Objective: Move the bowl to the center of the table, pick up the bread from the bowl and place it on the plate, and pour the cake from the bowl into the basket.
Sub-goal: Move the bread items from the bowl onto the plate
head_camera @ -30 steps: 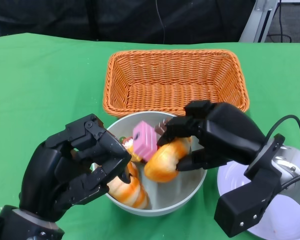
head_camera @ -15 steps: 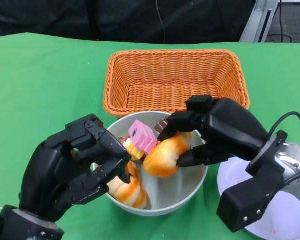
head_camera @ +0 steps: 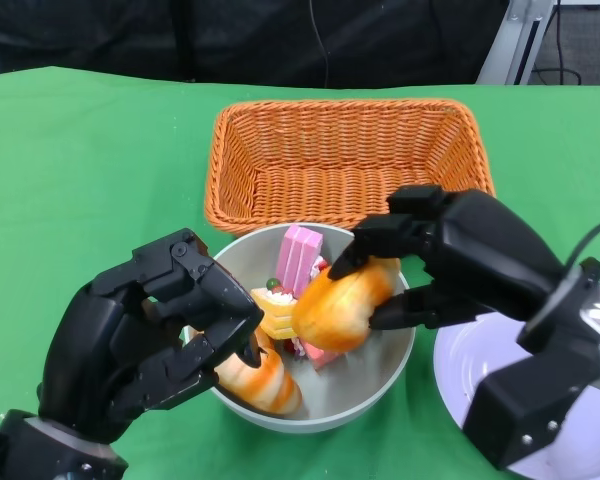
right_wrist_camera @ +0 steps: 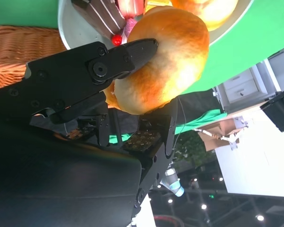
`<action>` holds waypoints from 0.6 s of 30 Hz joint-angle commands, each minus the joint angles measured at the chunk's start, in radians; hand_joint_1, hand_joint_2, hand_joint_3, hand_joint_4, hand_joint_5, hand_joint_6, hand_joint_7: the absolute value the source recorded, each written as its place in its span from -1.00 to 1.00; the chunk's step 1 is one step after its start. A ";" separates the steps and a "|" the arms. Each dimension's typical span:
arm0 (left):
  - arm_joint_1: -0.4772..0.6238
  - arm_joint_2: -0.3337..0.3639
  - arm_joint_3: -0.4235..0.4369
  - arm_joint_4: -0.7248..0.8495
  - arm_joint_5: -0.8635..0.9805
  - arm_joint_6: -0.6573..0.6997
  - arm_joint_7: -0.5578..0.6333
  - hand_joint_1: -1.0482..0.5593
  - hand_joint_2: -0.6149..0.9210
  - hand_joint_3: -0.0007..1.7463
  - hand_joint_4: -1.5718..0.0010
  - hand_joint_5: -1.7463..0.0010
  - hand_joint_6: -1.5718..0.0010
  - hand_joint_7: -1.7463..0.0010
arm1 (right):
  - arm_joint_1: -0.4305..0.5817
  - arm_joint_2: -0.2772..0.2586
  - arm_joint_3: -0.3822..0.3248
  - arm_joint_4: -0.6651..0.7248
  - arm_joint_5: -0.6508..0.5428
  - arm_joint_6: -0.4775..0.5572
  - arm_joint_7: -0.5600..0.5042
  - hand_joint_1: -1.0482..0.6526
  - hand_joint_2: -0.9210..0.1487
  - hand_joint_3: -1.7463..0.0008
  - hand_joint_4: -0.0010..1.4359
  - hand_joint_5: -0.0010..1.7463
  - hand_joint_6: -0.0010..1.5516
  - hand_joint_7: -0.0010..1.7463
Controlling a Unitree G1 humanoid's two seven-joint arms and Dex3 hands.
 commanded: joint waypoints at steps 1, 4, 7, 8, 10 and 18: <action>-0.001 0.016 0.016 0.010 -0.007 -0.013 -0.004 0.01 1.00 -0.62 0.04 -0.82 0.03 -0.36 | 0.049 -0.029 -0.043 -0.075 0.048 0.009 0.025 0.13 -0.94 0.98 -0.13 0.75 -0.08 0.28; -0.001 0.017 0.018 0.011 -0.007 -0.012 -0.005 0.00 1.00 -0.62 0.04 -0.82 0.03 -0.36 | 0.076 -0.031 -0.065 -0.112 0.063 0.014 0.039 0.14 -0.94 0.98 -0.14 0.76 -0.12 0.34; 0.001 0.016 0.016 0.010 -0.001 -0.011 0.000 0.00 1.00 -0.63 0.04 -0.82 0.02 -0.36 | 0.101 -0.031 -0.087 -0.151 0.090 0.030 0.059 0.13 -0.93 0.98 -0.14 0.77 -0.13 0.35; 0.001 0.015 0.016 0.010 0.000 -0.012 0.001 0.00 1.00 -0.63 0.03 -0.82 0.02 -0.36 | 0.107 -0.030 -0.093 -0.162 0.097 0.037 0.066 0.13 -0.93 0.98 -0.15 0.78 -0.13 0.36; 0.002 0.014 0.014 0.010 -0.002 -0.011 -0.001 -0.01 1.00 -0.64 0.03 -0.82 0.02 -0.36 | 0.138 -0.026 -0.123 -0.219 0.135 0.085 0.093 0.10 -0.94 0.98 -0.15 0.78 -0.13 0.37; 0.005 0.016 0.012 0.008 -0.016 0.005 -0.002 -0.01 1.00 -0.62 0.03 -0.82 0.03 -0.36 | 0.219 -0.017 -0.214 -0.322 0.248 0.150 0.121 0.09 -0.94 0.97 -0.18 0.80 -0.19 0.40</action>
